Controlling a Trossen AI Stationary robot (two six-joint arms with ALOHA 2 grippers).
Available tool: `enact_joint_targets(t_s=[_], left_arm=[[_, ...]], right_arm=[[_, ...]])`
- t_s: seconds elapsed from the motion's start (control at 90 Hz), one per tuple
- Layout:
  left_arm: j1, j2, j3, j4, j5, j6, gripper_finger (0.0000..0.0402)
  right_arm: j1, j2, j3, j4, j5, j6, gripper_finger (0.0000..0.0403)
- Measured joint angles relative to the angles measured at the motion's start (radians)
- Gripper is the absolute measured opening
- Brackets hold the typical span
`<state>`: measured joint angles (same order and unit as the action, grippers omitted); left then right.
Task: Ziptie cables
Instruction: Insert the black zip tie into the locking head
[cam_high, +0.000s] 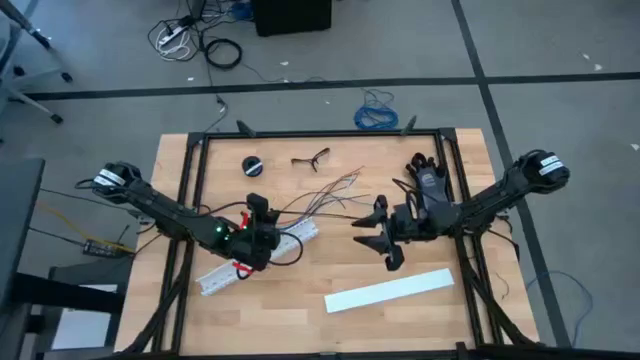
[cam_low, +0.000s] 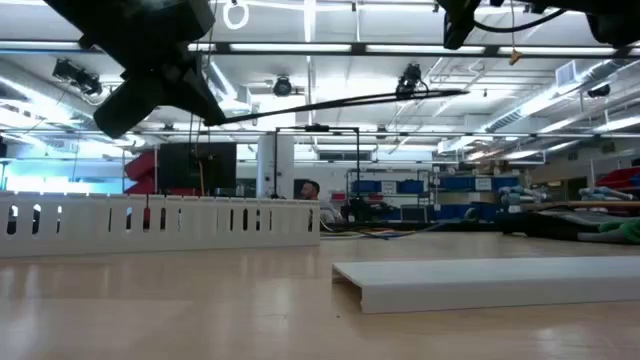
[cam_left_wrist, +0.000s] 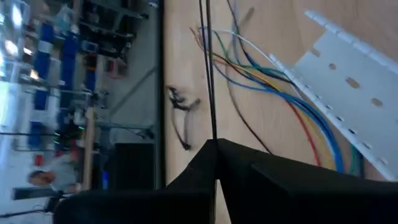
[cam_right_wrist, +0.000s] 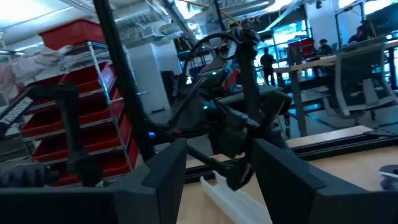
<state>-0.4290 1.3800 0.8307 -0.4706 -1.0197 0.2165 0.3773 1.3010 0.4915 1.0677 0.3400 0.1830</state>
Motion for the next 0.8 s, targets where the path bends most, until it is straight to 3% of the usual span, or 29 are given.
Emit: enact_joint_targets(t_s=[0.189,0.433,0.8], left_arm=[[0.002,0.0,0.001,0.166,-0.027,0.156,0.0],[0.003,0.0,0.002,0.282,-0.026,0.275,0.0],[0.005,0.0,0.002,0.296,0.011,0.274,0.0]], right_arm=[[0.015,0.174,0.023,0.103,0.107,0.016,0.0181],[-0.018,0.425,0.183,0.158,0.112,-0.019,0.0181],[-0.117,0.512,0.258,0.124,0.113,0.005,0.0181]])
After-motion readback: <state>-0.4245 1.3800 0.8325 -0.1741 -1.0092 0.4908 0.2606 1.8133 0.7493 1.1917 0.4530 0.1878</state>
